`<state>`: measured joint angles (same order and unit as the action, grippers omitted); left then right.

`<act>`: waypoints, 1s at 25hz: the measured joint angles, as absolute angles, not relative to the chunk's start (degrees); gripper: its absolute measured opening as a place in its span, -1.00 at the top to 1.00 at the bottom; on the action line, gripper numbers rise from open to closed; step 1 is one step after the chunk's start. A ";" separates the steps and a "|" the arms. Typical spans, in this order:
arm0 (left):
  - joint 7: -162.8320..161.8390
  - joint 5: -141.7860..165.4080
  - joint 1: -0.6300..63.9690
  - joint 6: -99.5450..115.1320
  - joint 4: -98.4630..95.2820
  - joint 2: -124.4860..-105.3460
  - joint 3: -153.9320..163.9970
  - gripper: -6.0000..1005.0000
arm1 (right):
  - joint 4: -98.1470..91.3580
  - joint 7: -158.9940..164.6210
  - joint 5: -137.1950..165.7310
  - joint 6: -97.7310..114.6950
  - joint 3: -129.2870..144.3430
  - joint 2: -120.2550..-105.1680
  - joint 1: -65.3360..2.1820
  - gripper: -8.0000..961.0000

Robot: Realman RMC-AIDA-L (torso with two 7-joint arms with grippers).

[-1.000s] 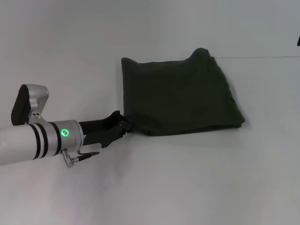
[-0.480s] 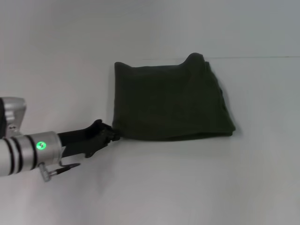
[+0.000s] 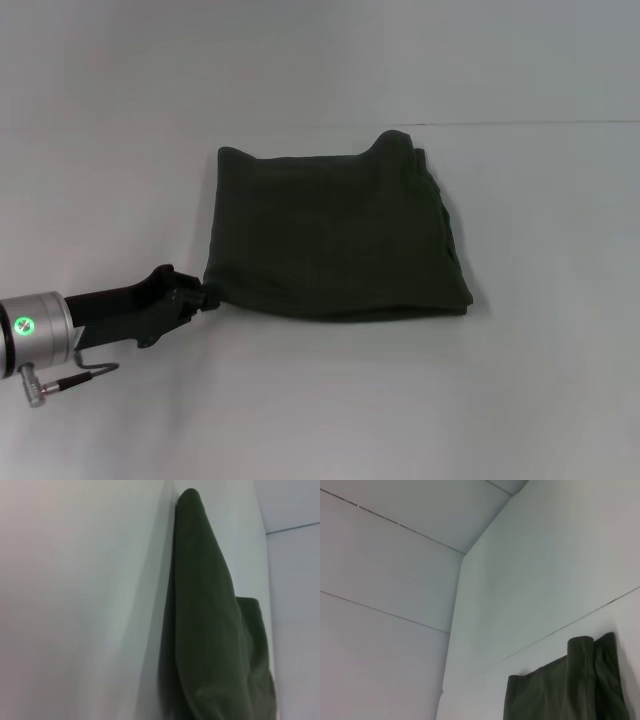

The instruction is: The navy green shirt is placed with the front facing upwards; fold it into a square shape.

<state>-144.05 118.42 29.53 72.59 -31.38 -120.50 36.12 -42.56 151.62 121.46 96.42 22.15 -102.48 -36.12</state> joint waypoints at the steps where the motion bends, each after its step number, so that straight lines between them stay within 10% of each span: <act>1: -143.78 119.54 29.66 72.82 -31.59 -120.24 36.14 0.90 | -42.46 151.51 121.44 96.41 22.15 -102.46 -36.18 -0.78; 16: -119.20 121.73 28.00 90.34 -42.58 -116.96 28.73 0.09 | -44.18 125.22 125.86 92.17 26.56 -105.41 -34.31 -0.78; 25: -109.21 125.94 36.74 90.55 -43.62 -114.45 35.82 -0.39 | -44.82 99.87 126.70 87.68 29.65 -115.86 -34.78 -0.78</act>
<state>-109.21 125.94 36.74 90.55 -43.62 -114.45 35.82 -44.82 99.87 126.70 87.68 29.65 -115.86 -34.78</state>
